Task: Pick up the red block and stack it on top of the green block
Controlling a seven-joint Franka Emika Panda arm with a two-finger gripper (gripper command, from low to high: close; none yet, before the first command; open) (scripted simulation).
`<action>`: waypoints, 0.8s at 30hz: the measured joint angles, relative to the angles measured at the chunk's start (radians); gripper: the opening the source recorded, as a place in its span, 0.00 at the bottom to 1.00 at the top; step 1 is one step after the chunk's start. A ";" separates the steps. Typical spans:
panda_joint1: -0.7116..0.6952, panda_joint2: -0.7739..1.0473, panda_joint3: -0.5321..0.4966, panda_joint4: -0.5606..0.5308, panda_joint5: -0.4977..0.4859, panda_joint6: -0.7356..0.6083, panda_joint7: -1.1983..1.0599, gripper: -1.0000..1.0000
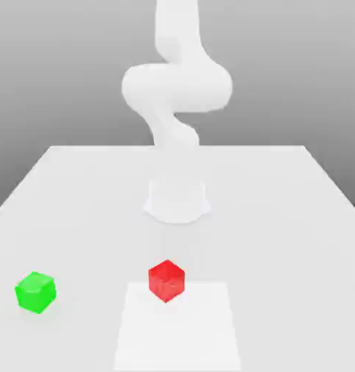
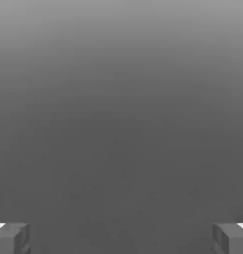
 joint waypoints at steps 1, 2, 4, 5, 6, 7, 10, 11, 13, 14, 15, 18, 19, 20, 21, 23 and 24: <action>0.007 0.029 -0.008 -0.032 -0.010 0.024 -0.031 0.50; 0.014 0.058 -0.017 -0.064 -0.019 0.048 -0.062 0.50; 0.028 0.116 -0.036 -0.126 -0.036 0.095 -0.124 0.50; 0.034 0.144 -0.046 -0.157 -0.043 0.118 -0.156 0.50; 0.041 0.173 -0.057 -0.189 -0.051 0.141 -0.188 0.50; 0.047 0.201 -0.069 -0.220 -0.057 0.164 -0.220 0.50; 0.066 0.289 -0.106 -0.317 -0.075 0.236 -0.324 0.50; 0.073 0.320 -0.120 -0.350 -0.080 0.261 -0.361 0.50; 0.087 0.385 -0.148 -0.419 -0.087 0.313 -0.441 0.50; 0.097 0.420 -0.167 -0.455 -0.092 0.340 -0.483 0.50; 0.105 0.458 -0.182 -0.493 -0.092 0.370 -0.530 0.50; 0.138 0.636 -0.218 -0.565 -0.048 0.507 -0.674 0.50; 0.144 0.688 -0.214 -0.570 -0.015 0.549 -0.711 0.50; 0.142 0.732 -0.202 -0.570 0.024 0.585 -0.745 0.50; 0.133 0.773 -0.179 -0.567 0.066 0.619 -0.778 0.50; 0.093 0.849 -0.118 -0.557 0.149 0.682 -0.839 0.50; 0.058 0.885 -0.078 -0.552 0.174 0.712 -0.858 0.50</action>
